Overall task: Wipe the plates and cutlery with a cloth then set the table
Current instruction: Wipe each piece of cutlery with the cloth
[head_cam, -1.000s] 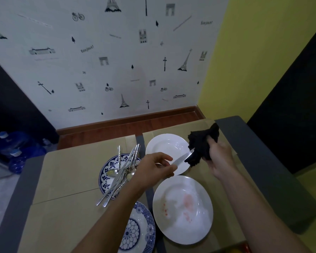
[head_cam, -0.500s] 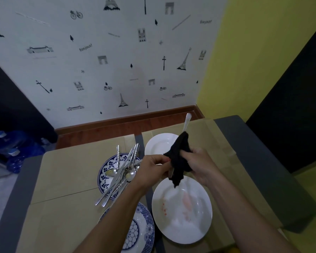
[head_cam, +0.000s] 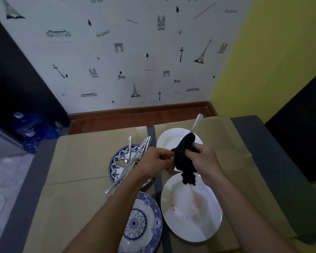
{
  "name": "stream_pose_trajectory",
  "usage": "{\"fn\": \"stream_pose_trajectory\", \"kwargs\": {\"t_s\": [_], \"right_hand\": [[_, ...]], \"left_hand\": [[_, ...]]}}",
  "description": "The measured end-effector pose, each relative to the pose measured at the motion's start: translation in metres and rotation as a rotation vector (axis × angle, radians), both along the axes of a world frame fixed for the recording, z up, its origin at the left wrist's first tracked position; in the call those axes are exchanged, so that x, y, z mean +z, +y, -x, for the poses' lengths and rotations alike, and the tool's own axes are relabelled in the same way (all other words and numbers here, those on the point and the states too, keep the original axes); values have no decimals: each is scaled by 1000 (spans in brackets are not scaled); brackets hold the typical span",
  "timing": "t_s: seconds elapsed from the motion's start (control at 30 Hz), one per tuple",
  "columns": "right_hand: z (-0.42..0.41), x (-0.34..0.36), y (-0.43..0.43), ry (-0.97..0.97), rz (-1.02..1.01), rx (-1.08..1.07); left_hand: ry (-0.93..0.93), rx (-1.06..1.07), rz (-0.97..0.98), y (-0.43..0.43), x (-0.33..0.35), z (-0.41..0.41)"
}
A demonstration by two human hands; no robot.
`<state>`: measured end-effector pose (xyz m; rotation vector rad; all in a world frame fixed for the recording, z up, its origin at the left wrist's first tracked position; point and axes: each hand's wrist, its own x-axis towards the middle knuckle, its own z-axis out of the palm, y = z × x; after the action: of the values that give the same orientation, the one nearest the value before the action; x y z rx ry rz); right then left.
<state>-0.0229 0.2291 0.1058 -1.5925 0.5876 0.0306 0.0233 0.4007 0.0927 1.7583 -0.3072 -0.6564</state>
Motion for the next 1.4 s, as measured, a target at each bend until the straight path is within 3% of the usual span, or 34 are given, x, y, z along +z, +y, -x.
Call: {"fn": "stream_pose_trajectory", "kwargs": {"t_s": [0.23,0.43,0.73,1.07,1.4], "right_hand": [[-12,1,10,-48,-9,-146],[-20,10,6,-44,-77,-106],[-22,-6,12,52,-82,-54],[-20,-7,20,71,-57,-62],[-18,-18,14,78,-44,-81]], "left_hand": [[-30,37,-81,20,-16,-16],[35,278,-95,56,-52,-37],[4,532,-440,108,-103,-61],[48,551,-565,121,-132,-70],[-32,368,-713,117,-137,-70]]}}
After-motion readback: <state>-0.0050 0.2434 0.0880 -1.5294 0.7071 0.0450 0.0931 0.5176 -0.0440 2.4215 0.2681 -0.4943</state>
